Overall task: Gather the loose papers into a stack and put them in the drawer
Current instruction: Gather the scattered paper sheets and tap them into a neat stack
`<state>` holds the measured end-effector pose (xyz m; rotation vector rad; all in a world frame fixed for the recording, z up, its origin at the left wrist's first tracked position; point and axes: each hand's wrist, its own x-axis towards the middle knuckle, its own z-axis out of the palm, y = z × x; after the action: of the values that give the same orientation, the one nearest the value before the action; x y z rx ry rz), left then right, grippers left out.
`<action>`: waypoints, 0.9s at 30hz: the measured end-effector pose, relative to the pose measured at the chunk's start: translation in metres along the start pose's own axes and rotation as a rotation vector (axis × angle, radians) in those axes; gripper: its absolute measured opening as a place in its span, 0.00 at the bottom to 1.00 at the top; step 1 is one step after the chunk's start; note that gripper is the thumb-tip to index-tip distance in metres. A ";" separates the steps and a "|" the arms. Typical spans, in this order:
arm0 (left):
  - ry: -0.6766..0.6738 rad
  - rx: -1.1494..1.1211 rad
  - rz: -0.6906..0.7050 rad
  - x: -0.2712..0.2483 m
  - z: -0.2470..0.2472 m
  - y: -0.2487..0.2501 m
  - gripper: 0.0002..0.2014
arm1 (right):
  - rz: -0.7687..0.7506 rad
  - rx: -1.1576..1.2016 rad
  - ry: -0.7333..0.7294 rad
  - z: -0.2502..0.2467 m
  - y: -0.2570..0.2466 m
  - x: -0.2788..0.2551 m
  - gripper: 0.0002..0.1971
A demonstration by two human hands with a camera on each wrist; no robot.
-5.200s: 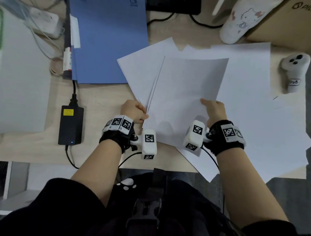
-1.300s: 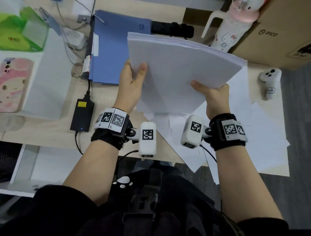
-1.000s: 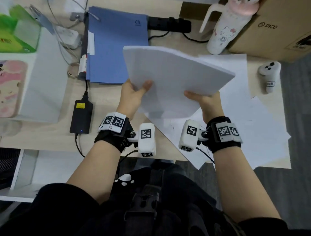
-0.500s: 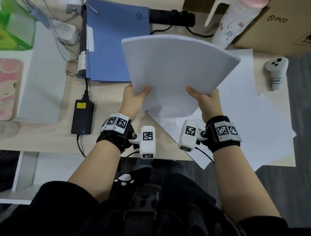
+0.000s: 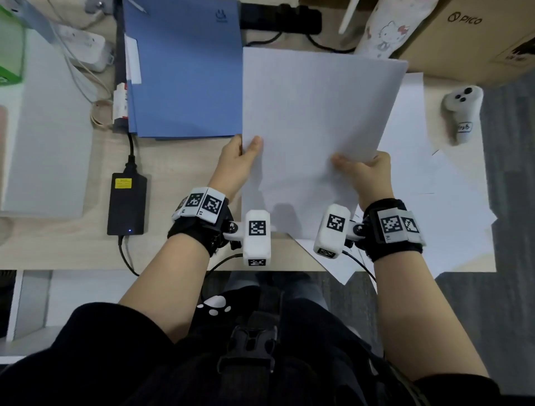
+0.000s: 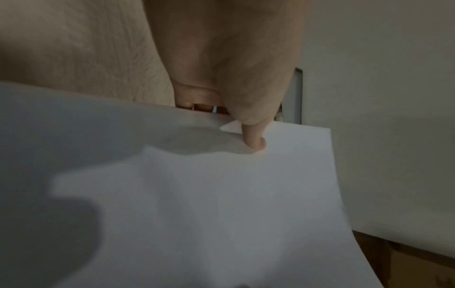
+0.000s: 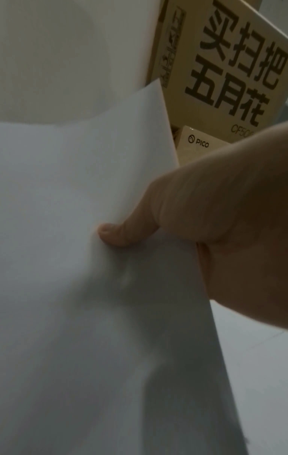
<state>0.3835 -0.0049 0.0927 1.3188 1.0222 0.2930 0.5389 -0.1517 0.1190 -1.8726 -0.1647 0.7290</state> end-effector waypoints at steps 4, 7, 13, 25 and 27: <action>0.042 0.087 -0.138 0.003 0.021 -0.010 0.19 | 0.069 -0.084 0.006 -0.027 0.013 0.003 0.09; 0.157 0.160 -0.271 0.002 0.034 -0.025 0.10 | 0.101 -0.148 0.028 -0.050 0.024 0.006 0.05; 0.383 0.350 -0.659 -0.020 0.069 -0.052 0.30 | 0.152 -0.268 -0.004 -0.095 0.038 0.027 0.09; 0.612 -0.264 -0.590 -0.024 0.122 -0.061 0.08 | 0.221 -0.420 -0.018 -0.128 0.081 0.076 0.18; 0.604 -0.263 -0.503 -0.023 0.131 -0.058 0.13 | 0.219 -0.439 -0.008 -0.128 0.085 0.079 0.19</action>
<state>0.4484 -0.1234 0.0394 0.7035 1.7162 0.4336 0.6547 -0.2554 0.0434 -2.3315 -0.1328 0.9042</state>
